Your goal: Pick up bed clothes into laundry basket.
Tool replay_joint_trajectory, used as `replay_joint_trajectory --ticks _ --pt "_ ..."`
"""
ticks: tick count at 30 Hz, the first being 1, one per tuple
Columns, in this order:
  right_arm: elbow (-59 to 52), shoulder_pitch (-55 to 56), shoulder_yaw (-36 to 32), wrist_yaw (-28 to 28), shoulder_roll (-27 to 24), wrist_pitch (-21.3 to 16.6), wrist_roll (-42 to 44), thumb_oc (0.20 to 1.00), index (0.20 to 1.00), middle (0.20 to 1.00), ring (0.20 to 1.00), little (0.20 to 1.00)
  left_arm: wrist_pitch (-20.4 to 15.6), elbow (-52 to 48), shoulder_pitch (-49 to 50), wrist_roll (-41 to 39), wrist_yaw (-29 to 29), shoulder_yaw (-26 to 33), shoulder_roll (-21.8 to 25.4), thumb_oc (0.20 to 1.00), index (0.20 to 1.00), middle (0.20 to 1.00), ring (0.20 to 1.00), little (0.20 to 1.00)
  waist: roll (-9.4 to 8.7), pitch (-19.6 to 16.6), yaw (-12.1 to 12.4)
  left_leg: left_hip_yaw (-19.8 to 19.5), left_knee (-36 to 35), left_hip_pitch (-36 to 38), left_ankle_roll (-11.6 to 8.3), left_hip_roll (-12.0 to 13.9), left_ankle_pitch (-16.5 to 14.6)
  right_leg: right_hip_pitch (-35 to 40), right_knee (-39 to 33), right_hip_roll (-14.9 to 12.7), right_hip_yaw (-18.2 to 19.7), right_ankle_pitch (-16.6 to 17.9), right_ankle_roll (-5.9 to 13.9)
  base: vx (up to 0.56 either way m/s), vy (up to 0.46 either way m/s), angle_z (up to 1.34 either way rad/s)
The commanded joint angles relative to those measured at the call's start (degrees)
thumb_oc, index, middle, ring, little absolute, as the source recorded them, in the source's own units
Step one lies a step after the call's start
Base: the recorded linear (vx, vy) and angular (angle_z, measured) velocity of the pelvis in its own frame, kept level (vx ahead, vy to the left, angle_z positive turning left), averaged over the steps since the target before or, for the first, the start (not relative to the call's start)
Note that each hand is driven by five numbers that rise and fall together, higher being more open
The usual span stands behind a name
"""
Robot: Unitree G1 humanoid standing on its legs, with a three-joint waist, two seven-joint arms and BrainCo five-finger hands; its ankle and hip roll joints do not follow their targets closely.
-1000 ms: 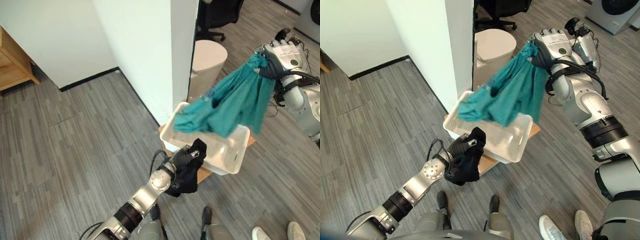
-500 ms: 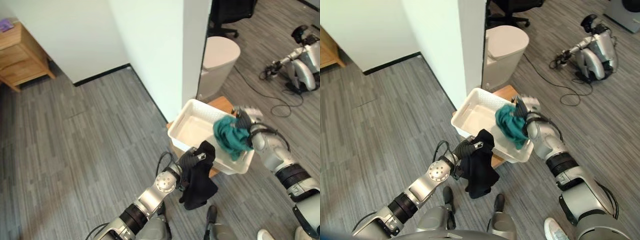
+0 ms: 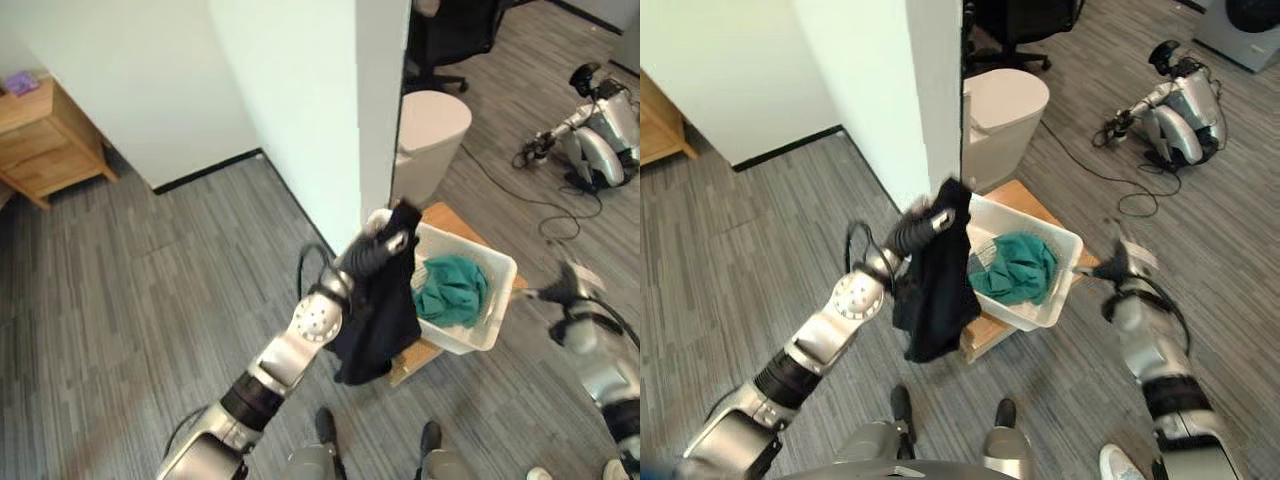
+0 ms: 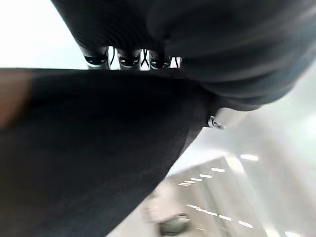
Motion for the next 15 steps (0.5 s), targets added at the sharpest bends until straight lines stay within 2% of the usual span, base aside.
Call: replay_joint_trajectory --ticks 1,4,7,10,11,12,13,14,15 --pt "11.42 0.73 2.45 -0.99 -4.72 0.20 4.64 1.000 1.000 1.000 1.000 1.000 -5.49 -0.59 -11.01 3.42 2.06 -0.70 -6.82 0.200 0.200 0.200 0.200 0.200 -0.18 -7.02 -1.75 1.27 0.36 0.69 -1.85 2.96 -9.43 -0.26 1.09 -0.85 -0.31 -5.53 0.25 0.00 -0.005 -0.24" --pt "25.04 0.58 6.04 1.00 -3.45 0.68 5.92 1.000 1.000 1.000 1.000 1.000 -5.25 3.25 -19.85 4.63 3.33 0.16 -9.39 0.200 0.200 0.200 0.200 0.200 0.38 -7.72 -3.17 2.11 0.36 1.38 -2.01 2.97 -9.55 -0.33 0.84 -0.91 0.58 -5.24 0.47 0.01 -0.007 -0.21" --pt "34.81 1.81 8.97 4.21 -1.33 1.75 5.72 1.000 1.000 1.000 1.000 1.000 -4.83 8.11 -28.34 3.27 5.34 1.49 -9.43 0.200 0.200 0.200 0.200 0.200 1.39 -8.51 -4.57 2.85 0.36 1.87 -2.32 3.06 -9.29 -0.63 0.80 -0.91 1.08 -4.72 0.80 0.04 -0.024 -0.25" --pt "41.58 4.85 10.52 7.85 1.82 1.56 6.51 1.000 1.000 1.000 1.000 1.000 -3.97 15.44 -40.13 6.05 8.91 2.14 -3.55 0.200 0.200 0.200 0.200 0.200 3.52 -9.19 -6.90 4.63 0.36 3.02 -2.77 3.16 -9.22 -1.13 0.77 -0.76 2.63 -4.49 1.14 0.08 -0.036 -0.22" --pt "41.63 4.67 10.53 7.86 1.86 1.51 6.54 1.000 1.000 1.000 1.000 1.000 -4.12 15.89 -40.52 6.06 9.08 2.04 -3.57 0.200 0.200 0.200 0.200 0.200 3.48 -9.03 -6.88 4.68 0.36 3.05 -2.80 3.19 -9.25 -1.12 0.77 -0.73 2.68 -4.50 1.14 0.05 -0.021 -0.18" --pt "42.00 5.84 10.55 8.40 2.31 1.13 7.11 1.000 1.000 1.000 1.000 1.000 -3.46 18.99 -44.34 7.83 10.35 1.29 -1.51 0.200 0.200 0.200 0.200 0.200 4.10 -9.01 -7.83 5.18 0.36 3.36 -2.89 3.13 -9.21 -1.10 0.77 -0.61 3.24 -4.56 1.21 0.06 -0.016 -0.17" --pt "42.94 7.97 9.96 8.93 2.94 0.63 7.32 1.000 1.000 1.000 1.000 1.000 -2.99 23.21 -49.54 10.10 11.17 -0.25 3.78 0.200 0.200 0.200 0.200 0.200 5.35 -8.96 -9.48 5.95 0.36 3.74 -3.05 3.04 -9.29 -1.31 0.77 -0.56 3.89 -4.62 1.35 0.06 -0.016 -0.19" --pt "42.95 7.80 10.01 8.92 3.01 0.59 7.32 1.000 1.000 1.000 1.000 1.000 -3.17 23.61 -49.88 10.05 11.29 -0.39 3.83 0.200 0.200 0.200 0.200 0.200 5.29 -8.81 -9.55 5.95 0.36 3.74 -3.06 3.07 -9.31 -1.31 0.77 -0.53 3.89 -4.62 1.35 0.04 -0.016 -0.21" --pt "43.07 8.37 9.67 9.05 3.38 0.34 7.89 1.000 1.000 1.000 1.000 1.000 -2.80 25.07 -51.32 10.99 11.75 -0.73 6.18 0.200 0.200 0.200 0.200 0.200 5.73 -8.60 -10.10 6.14 0.36 3.81 -3.10 3.07 -9.34 -1.39 0.77 -0.51 4.05 -4.66 1.40 0.02 -0.002 -0.23"
